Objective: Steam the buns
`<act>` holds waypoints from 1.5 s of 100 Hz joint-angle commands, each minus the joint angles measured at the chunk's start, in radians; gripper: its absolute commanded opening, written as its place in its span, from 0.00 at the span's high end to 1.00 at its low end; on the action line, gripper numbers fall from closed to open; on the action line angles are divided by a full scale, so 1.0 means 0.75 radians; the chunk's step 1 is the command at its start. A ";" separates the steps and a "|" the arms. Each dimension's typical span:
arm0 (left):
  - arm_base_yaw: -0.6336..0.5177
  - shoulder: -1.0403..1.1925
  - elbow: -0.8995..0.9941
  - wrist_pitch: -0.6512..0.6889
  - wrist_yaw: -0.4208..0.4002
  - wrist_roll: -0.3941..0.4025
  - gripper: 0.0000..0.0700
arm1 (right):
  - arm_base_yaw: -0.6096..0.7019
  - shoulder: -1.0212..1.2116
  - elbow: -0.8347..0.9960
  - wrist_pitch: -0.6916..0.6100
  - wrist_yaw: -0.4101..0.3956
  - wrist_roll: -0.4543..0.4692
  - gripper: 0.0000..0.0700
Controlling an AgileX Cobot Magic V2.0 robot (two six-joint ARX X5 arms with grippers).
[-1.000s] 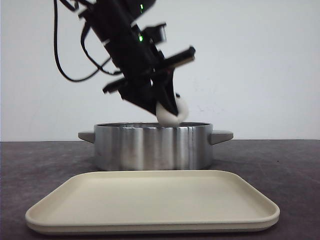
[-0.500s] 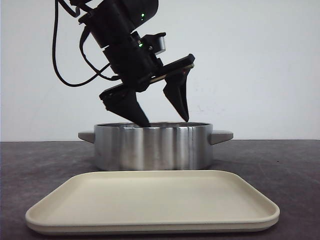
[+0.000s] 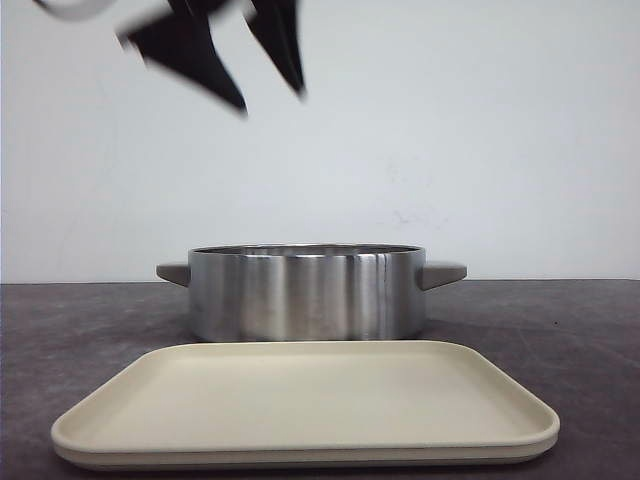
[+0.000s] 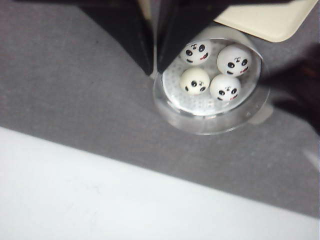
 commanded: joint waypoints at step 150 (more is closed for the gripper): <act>-0.009 -1.159 -0.527 -0.161 -0.101 -0.092 1.00 | -0.052 -0.420 -0.838 0.837 -0.231 -0.018 0.99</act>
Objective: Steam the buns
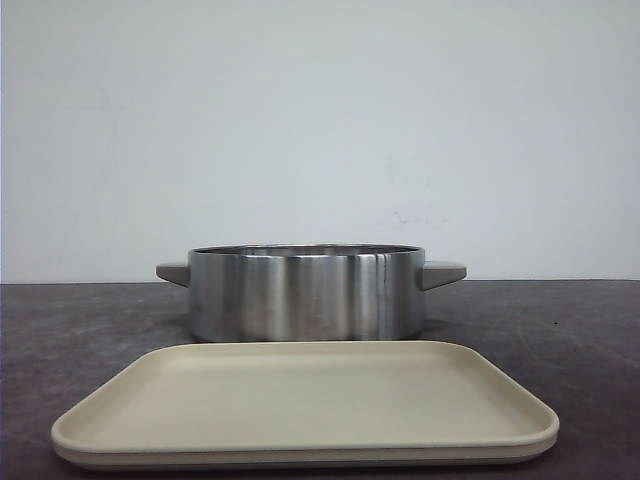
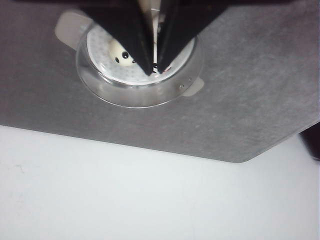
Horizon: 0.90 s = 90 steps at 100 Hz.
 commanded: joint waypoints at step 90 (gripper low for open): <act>-0.009 0.004 0.015 0.014 0.002 0.004 1.00 | -1.042 -1.012 -1.195 0.280 -0.410 -0.346 0.99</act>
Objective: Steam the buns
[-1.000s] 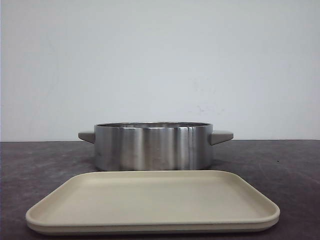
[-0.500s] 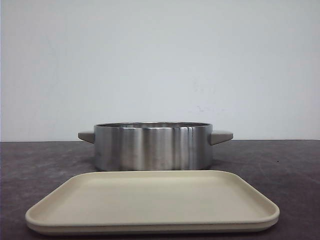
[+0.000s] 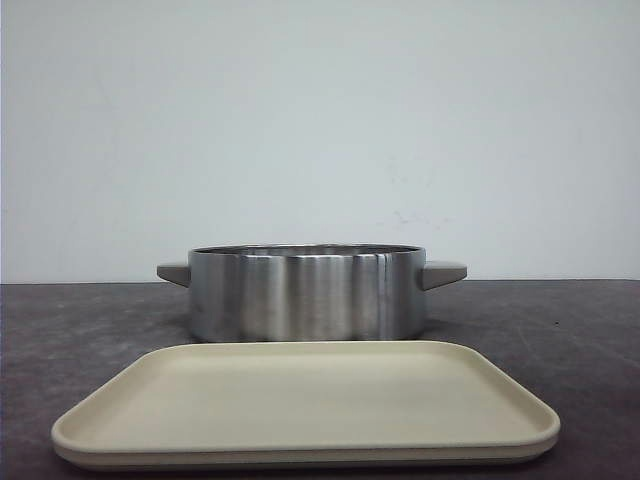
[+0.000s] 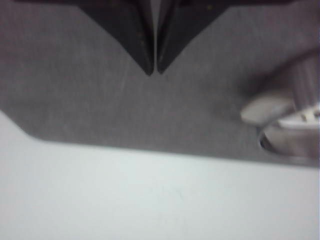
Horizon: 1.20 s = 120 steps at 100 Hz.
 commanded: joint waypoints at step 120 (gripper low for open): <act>-0.008 0.004 0.015 0.014 0.002 0.004 1.00 | -0.050 -0.069 -0.003 -0.183 0.021 -0.014 0.99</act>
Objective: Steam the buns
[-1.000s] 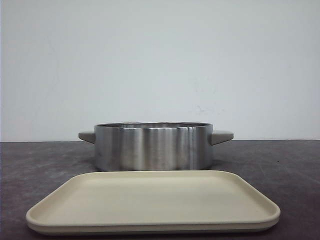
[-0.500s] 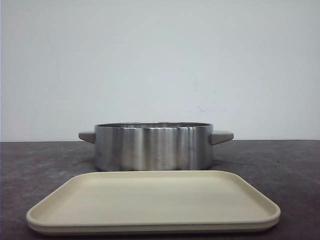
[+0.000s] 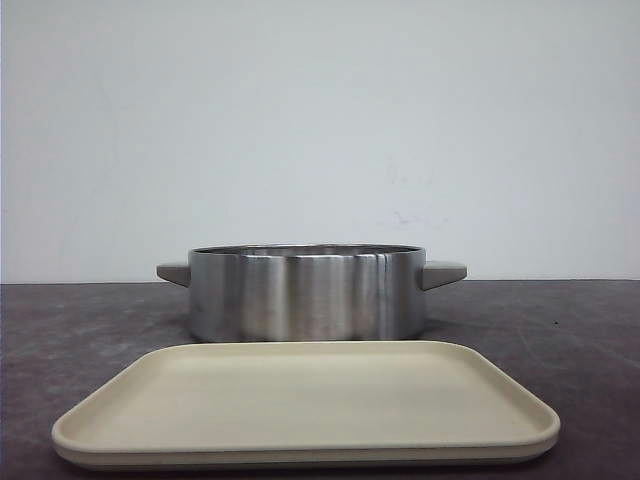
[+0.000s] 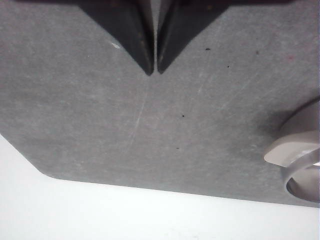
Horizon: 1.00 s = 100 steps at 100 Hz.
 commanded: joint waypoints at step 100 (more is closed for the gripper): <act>0.739 -0.669 -1.115 0.784 0.252 0.214 1.00 | -0.001 -0.001 -0.005 0.015 -0.003 0.004 0.99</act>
